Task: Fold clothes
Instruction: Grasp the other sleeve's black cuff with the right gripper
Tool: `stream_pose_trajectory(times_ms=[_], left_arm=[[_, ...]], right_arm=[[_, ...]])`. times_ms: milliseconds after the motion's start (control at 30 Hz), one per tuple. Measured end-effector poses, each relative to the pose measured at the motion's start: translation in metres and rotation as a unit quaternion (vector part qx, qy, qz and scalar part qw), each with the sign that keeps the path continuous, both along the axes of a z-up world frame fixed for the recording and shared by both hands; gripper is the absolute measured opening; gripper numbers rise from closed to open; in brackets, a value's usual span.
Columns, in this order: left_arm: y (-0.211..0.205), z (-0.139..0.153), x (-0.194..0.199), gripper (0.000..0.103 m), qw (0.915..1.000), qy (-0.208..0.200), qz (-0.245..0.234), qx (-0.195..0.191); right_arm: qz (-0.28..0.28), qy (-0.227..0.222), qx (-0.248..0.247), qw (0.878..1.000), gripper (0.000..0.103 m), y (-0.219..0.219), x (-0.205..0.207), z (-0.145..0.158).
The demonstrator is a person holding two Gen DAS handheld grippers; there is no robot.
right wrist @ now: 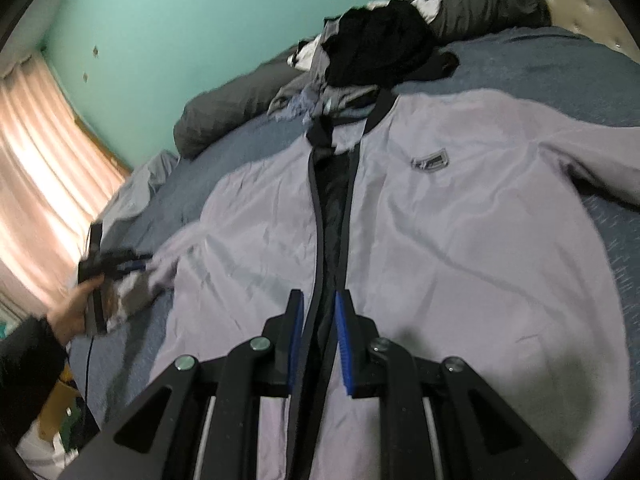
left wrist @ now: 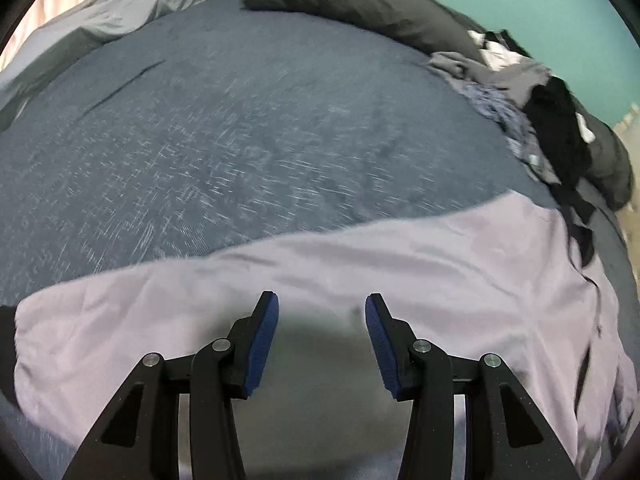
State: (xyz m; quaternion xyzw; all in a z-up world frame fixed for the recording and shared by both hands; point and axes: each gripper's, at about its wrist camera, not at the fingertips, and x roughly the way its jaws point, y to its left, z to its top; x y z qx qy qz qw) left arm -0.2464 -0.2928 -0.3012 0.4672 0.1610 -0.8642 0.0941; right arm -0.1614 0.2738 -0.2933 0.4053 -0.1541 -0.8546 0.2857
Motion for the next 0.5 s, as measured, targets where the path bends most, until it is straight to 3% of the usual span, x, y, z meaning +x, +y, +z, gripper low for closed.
stream_pose_trajectory(times_ms=[67, 167, 300, 367, 500], left_arm=[[0.015, 0.009, 0.011, 0.049, 0.9998, 0.011, -0.015, -0.001], [0.032, 0.016, 0.029, 0.05, 0.9992, 0.01, -0.036, 0.014], [0.055, 0.021, 0.044, 0.052, 0.998, 0.015, -0.059, 0.013], [0.065, 0.02, 0.051, 0.054, 0.9974, 0.014, -0.069, 0.013], [0.085, 0.013, 0.06, 0.056, 0.9965, 0.004, -0.081, 0.021]], right_arm=[[-0.015, 0.001, -0.008, 1.0, 0.024, 0.015, -0.003, 0.008], [-0.032, -0.001, -0.014, 0.999, 0.027, 0.051, -0.011, 0.023], [-0.063, -0.006, 0.031, 0.997, 0.029, 0.118, -0.023, 0.039], [-0.103, -0.024, 0.043, 0.993, 0.036, 0.168, -0.025, 0.037], [-0.184, -0.061, 0.067, 0.979, 0.037, 0.268, -0.029, 0.033]])
